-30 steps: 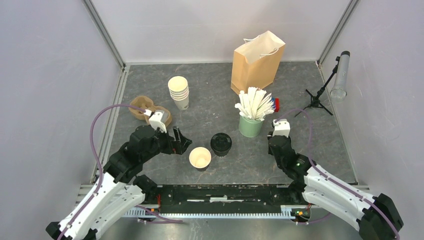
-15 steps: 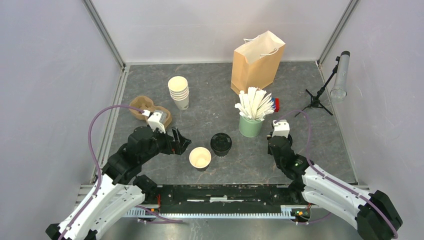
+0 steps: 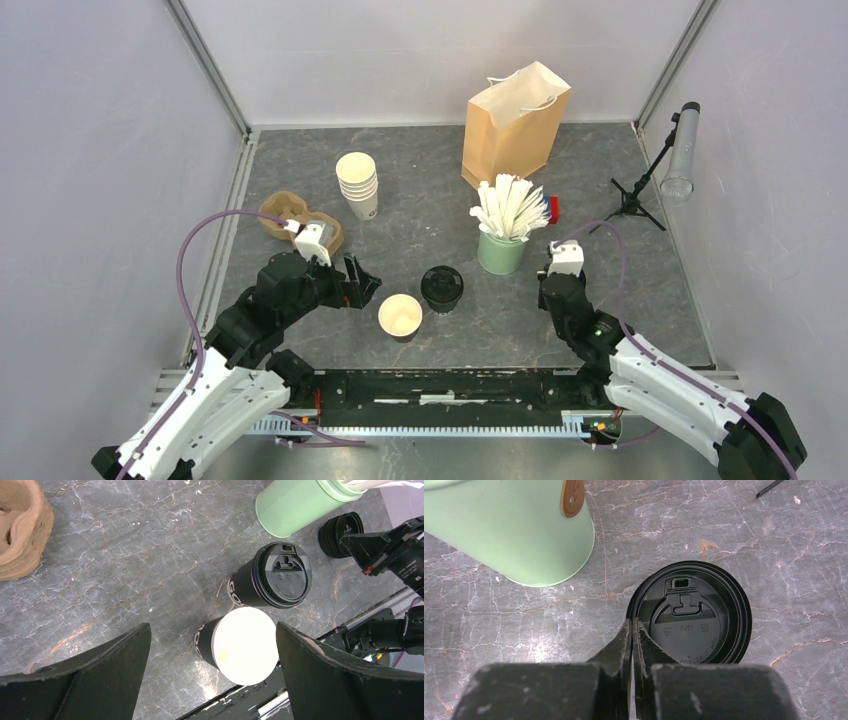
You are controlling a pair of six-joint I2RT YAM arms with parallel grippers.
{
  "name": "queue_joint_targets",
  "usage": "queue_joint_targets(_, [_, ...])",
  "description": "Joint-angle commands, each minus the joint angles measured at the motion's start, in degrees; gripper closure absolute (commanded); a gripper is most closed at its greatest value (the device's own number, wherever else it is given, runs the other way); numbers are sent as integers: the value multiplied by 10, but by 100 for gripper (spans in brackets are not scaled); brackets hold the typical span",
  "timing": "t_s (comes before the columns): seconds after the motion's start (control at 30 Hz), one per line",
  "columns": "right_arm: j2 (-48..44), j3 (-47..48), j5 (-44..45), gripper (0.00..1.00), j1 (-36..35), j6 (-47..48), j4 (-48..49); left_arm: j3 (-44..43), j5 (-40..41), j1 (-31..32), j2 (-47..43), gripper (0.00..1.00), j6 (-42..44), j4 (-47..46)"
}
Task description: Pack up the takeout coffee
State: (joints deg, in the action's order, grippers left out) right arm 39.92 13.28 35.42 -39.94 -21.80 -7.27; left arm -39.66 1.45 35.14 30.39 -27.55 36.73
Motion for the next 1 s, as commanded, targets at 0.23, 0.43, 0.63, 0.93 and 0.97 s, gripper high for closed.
queue_joint_targets(0.23, [0, 9, -24, 100, 3, 4, 16, 2, 9, 2, 4, 0, 19, -13])
queue_joint_targets(0.43, [-3, 14, -14, 92, 3, -4, 8, 3, 7, 2, 4, 0, 19, -13])
queue_joint_targets(0.63, [-14, 14, -24, 100, 3, 0, 12, 3, 8, 2, 5, 0, 19, -12])
queue_joint_targets(0.93, [-29, 26, -16, 100, 3, -13, -7, 2, 7, 2, 5, 0, 19, -11])
queue_joint_targets(0.97, [-34, 28, -14, 100, 3, -16, -12, 2, 6, 2, 5, 0, 19, -11])
